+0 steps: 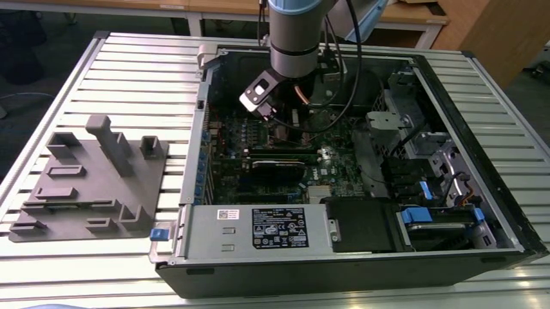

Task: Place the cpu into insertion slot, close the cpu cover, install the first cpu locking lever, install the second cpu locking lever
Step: 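Place the cpu into insertion slot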

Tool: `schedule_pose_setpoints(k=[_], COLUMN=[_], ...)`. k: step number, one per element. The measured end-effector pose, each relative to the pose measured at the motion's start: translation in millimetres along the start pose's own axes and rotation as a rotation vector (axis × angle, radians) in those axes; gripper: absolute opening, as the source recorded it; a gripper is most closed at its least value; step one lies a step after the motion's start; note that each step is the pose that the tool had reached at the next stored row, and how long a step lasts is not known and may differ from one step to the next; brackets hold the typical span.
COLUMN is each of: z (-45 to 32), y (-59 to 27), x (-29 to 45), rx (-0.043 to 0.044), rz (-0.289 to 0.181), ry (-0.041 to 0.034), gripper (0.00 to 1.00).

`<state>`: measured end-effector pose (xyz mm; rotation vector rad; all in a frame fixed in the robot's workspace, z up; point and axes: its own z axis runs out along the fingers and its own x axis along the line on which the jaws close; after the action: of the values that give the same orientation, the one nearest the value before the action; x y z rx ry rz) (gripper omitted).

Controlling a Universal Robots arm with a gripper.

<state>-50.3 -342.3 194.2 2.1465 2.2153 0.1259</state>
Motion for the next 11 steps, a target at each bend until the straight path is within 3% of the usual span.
schedule_pose_setpoints(k=[11], z=[-0.1], y=[-0.6], x=[0.6], rx=[-0.0001], rz=[0.015], ry=[-0.0016], gripper=[0.54])
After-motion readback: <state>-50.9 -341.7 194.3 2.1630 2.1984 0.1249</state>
